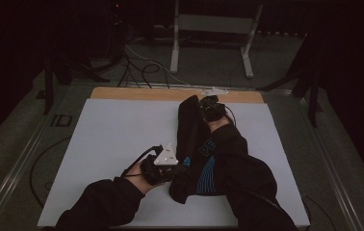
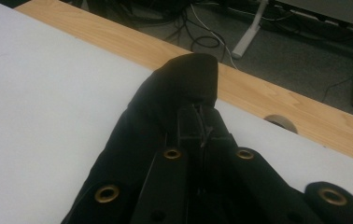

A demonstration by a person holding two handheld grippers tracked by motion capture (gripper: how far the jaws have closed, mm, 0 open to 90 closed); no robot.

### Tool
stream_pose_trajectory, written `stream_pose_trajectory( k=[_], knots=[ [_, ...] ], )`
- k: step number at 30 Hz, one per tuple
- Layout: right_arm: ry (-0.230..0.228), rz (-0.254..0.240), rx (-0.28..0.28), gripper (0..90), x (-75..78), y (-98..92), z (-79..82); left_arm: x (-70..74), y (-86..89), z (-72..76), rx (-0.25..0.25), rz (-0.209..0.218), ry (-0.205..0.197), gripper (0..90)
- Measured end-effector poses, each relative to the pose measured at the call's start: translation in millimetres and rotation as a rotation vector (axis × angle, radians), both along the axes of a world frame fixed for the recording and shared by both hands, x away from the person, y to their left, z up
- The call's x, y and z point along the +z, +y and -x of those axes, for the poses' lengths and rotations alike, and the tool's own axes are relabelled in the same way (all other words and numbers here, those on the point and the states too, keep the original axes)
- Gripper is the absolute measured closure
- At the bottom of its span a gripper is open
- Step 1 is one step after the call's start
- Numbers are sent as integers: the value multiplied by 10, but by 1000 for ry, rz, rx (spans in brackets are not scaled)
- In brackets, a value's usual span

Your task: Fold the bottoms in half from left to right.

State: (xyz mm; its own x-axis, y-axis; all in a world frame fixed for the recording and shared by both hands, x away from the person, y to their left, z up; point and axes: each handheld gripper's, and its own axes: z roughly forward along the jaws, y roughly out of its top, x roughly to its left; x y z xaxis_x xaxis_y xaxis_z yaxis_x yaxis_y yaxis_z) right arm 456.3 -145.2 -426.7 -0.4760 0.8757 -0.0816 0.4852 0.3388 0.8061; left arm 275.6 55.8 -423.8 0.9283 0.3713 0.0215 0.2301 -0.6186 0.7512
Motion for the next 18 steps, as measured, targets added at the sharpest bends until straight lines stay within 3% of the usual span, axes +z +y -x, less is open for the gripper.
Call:
stream_pose_trajectory(
  k=[18],
  knots=[
    [2, 6, -55, 892, -53, -422, 48, -54, -417, -37, -59, 8, 5, 859]
  ],
)
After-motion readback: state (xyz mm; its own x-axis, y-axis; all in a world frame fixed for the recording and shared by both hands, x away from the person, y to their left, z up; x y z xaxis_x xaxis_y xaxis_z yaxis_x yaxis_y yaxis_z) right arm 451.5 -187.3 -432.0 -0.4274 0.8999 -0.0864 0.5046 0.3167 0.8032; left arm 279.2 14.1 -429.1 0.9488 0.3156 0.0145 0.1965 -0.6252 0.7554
